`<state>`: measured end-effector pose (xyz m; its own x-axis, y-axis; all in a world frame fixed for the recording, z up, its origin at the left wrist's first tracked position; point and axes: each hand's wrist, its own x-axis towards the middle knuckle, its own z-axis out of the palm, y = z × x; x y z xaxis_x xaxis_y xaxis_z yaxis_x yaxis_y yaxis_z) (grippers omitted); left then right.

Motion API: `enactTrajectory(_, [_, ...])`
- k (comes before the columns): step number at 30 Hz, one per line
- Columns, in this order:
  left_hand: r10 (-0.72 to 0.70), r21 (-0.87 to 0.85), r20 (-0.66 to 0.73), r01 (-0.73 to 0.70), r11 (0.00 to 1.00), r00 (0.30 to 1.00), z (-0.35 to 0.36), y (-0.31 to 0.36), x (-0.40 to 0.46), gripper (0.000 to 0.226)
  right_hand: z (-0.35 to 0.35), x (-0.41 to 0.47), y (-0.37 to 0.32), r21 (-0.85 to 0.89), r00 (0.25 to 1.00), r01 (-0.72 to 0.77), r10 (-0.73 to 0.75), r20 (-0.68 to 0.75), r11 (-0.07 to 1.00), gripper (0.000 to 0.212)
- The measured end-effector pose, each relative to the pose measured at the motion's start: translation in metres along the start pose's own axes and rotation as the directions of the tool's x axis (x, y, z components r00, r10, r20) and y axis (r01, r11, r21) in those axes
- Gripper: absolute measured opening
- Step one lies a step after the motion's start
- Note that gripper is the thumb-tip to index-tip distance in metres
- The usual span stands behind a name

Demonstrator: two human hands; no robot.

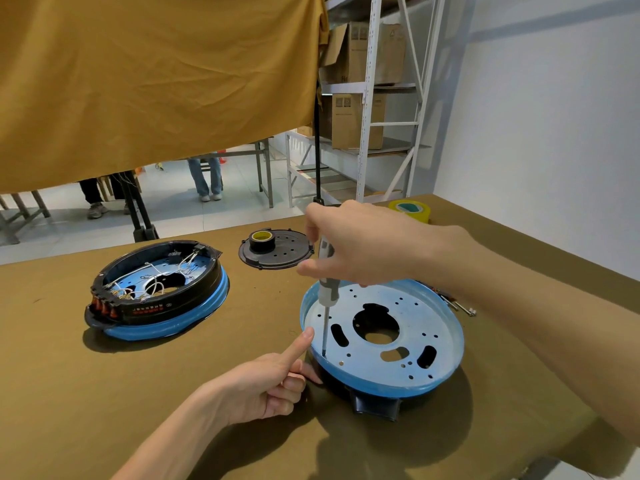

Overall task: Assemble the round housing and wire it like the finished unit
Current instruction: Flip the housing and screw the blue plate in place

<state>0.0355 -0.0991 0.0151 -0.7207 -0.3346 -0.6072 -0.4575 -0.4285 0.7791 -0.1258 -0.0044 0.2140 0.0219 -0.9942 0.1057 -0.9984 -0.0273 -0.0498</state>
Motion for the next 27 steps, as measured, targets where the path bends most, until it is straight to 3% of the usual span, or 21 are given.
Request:
enactTrajectory(3, [0.001,-0.001,0.0,-0.001,1.0,1.0,-0.0001,0.0,0.0,0.093,-0.0065,-0.0024,0.0024,0.107,0.991,0.004,-0.018,0.131,0.994,0.046])
enactTrajectory(7, [0.001,0.012,-0.009,-0.001,1.0,1.0,0.0006,0.0003,0.0001,0.093,0.0007,-0.0009,0.0002,-0.072,0.999,0.016,-0.018,-0.033,0.997,0.034])
enactTrajectory(11, [0.001,0.014,-0.016,-0.001,1.0,1.0,0.0018,0.0006,-0.0013,0.094,-0.0073,-0.0023,0.0042,0.117,0.985,-0.013,-0.007,0.173,0.993,0.045])
enactTrajectory(15, [0.002,0.011,-0.012,-0.002,1.0,1.0,0.0015,0.0013,-0.001,0.093,-0.0007,-0.0009,0.0002,-0.045,1.0,-0.012,0.012,-0.002,0.999,0.035])
enactTrajectory(19, [-0.006,0.005,-0.021,0.006,1.0,1.0,0.0014,0.0005,0.0001,0.094,-0.0086,-0.002,0.004,0.103,0.987,-0.031,0.014,0.161,0.994,0.043])
enactTrajectory(22, [-0.006,-0.005,-0.028,0.006,1.0,1.0,0.0014,0.0001,0.0003,0.093,-0.002,0.0008,0.0025,0.015,0.998,-0.023,0.023,0.053,1.0,0.032])
enactTrajectory(24, [-0.009,-0.026,-0.036,0.008,1.0,0.999,0.0019,0.0002,0.0005,0.092,0.0012,0.0028,0.0022,-0.059,1.0,-0.027,0.026,-0.014,0.998,0.039])
enactTrajectory(27, [-0.009,-0.075,-0.058,0.005,0.997,0.998,0.0035,0.0005,0.0004,0.09,-0.0055,0.0008,0.0066,0.112,0.988,-0.055,0.037,0.152,0.992,0.043])
